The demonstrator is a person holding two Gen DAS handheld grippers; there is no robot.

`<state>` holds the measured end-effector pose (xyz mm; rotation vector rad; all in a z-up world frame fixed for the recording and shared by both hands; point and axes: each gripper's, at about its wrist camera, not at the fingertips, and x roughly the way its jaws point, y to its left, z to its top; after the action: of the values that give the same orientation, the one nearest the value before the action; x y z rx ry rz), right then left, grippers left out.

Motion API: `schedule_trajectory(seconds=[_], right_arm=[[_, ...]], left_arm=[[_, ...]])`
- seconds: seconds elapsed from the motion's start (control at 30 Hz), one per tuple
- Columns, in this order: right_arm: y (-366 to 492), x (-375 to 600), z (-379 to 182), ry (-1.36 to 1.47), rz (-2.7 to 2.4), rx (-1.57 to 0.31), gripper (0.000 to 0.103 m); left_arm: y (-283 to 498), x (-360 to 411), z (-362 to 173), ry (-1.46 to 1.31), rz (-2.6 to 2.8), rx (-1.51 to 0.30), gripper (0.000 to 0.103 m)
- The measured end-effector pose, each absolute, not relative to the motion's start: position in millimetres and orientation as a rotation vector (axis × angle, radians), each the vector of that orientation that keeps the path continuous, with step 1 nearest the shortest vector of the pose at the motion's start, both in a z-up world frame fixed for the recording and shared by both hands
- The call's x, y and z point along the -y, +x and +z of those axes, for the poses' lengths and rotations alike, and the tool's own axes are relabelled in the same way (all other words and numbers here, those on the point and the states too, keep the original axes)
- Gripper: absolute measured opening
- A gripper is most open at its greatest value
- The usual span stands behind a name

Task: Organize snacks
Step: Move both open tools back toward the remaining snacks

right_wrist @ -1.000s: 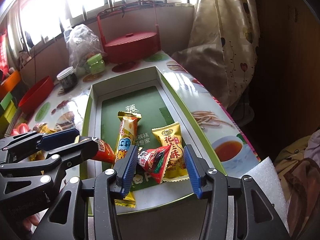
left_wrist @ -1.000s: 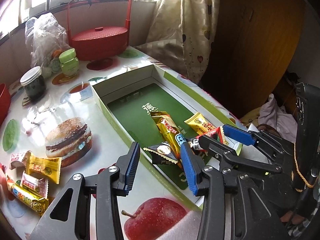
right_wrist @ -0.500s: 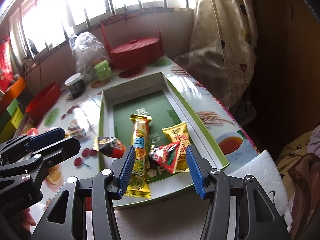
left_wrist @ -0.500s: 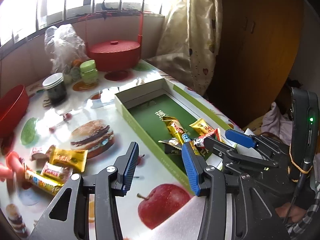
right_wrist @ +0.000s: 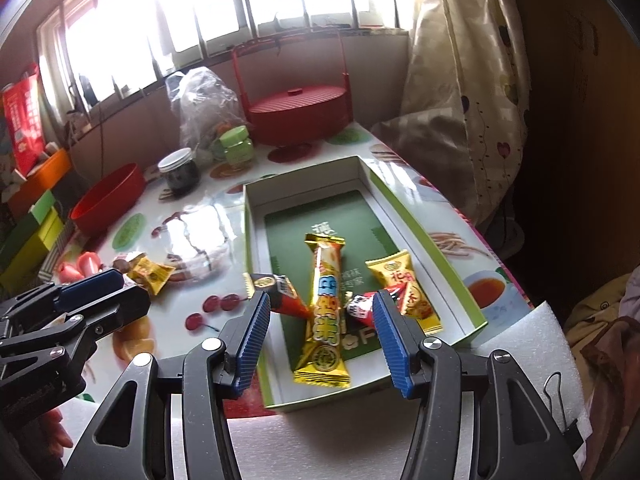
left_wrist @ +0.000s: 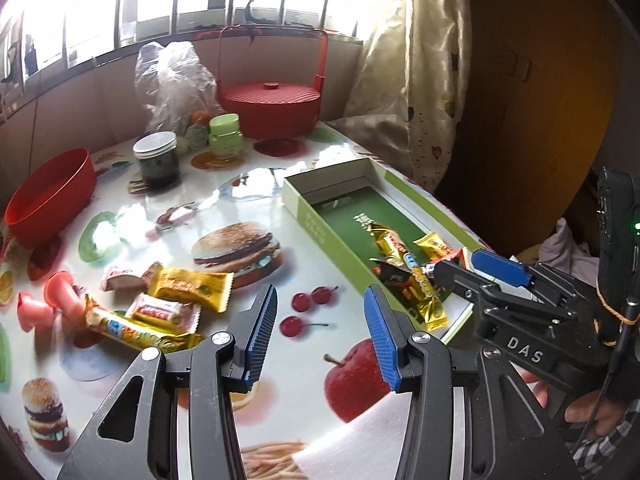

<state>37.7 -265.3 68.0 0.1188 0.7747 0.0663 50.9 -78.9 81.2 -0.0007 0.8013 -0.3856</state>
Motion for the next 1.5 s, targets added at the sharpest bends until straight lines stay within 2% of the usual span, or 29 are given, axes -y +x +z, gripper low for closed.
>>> schedule_trajectory(seconds=[0.47,1.5], right_arm=[[41.9,233.7,74.1,0.087,0.162,-0.752,0.053],[85.9,86.5,46.0,-0.117,0.57,-0.845,0.059]], left_arm=[[45.9,34.8,70.9,-0.048,-0.32,-0.819,0.047],[45.9,-135.1,27.1,-0.265,-0.006,-0.89,0.047]])
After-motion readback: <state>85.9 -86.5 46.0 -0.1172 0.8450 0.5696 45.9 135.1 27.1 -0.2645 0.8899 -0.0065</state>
